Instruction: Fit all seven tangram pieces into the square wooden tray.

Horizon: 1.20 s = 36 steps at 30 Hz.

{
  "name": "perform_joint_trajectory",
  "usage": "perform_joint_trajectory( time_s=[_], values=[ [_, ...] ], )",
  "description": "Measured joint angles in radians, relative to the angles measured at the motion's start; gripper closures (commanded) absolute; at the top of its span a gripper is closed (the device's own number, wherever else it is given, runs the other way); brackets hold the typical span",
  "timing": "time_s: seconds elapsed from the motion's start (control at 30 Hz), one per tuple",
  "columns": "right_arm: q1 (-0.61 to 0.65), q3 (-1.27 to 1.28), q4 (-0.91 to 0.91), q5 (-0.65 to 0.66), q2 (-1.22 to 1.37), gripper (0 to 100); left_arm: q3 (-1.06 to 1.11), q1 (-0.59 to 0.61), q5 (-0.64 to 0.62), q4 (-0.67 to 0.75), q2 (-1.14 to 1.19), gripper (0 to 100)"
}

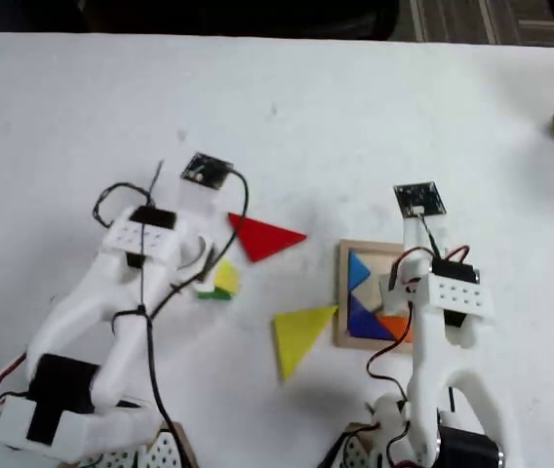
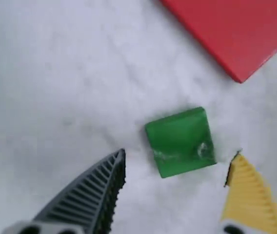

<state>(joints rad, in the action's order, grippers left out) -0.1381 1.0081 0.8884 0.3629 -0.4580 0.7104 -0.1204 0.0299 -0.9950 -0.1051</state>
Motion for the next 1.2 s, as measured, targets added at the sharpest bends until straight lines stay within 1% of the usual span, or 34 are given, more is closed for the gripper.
perform_joint_trajectory(
  time_s=[0.13,0.3,0.37,0.47,0.57,0.67,1.0,1.2],
  values=[
    [0.000,0.000,0.000,0.000,0.000,98.1,0.000,0.000,-0.110,0.069,0.101,66],
    [0.000,0.000,0.000,0.000,0.000,98.1,-0.058,0.000,-0.227,0.037,0.183,66],
    [0.000,0.000,0.000,0.000,0.000,98.1,-0.068,0.000,-0.264,0.023,0.189,69],
    [0.000,0.000,0.000,0.000,0.000,98.1,-0.069,0.000,-0.302,0.017,0.189,77],
    [0.000,0.000,0.000,0.000,0.000,98.1,-0.072,-0.006,-0.305,0.015,0.192,85],
    [0.000,0.000,0.000,0.000,0.000,98.1,-0.080,-0.035,-0.269,0.015,0.187,84],
    [0.000,0.000,0.000,0.000,0.000,98.1,-0.078,-0.037,-0.224,0.014,0.175,85],
    [0.000,0.000,0.000,0.000,0.000,98.1,-0.063,-0.032,-0.216,-0.087,0.015,85]
  ],
)
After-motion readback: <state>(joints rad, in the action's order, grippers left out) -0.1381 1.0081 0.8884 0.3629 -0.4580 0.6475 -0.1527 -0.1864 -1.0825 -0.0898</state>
